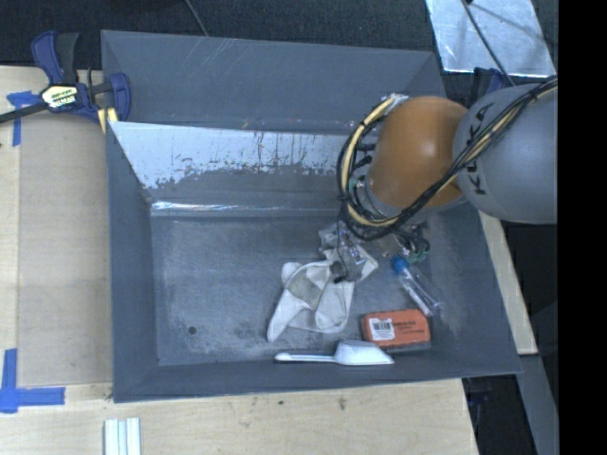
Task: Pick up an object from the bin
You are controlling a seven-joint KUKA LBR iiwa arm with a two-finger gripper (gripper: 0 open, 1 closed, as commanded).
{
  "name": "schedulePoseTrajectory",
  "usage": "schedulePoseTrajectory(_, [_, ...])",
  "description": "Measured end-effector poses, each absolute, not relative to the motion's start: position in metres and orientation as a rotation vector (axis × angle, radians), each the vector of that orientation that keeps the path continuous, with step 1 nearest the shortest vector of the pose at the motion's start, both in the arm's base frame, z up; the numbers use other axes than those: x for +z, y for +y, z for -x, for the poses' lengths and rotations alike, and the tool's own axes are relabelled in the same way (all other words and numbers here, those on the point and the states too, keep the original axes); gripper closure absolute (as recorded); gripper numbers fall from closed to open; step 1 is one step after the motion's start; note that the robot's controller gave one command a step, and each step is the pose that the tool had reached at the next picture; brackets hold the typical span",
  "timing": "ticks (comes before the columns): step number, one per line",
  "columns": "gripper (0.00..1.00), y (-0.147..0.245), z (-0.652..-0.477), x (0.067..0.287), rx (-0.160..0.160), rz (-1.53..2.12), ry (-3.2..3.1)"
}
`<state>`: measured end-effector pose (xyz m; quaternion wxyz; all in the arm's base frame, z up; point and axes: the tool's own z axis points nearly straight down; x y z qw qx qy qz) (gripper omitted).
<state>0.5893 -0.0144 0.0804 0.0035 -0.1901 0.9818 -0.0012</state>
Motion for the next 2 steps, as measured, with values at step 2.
schedulePoseTrajectory(2, [1.00, -0.0144, -0.5892, 0.0949, -0.002, 0.595, 3.081])
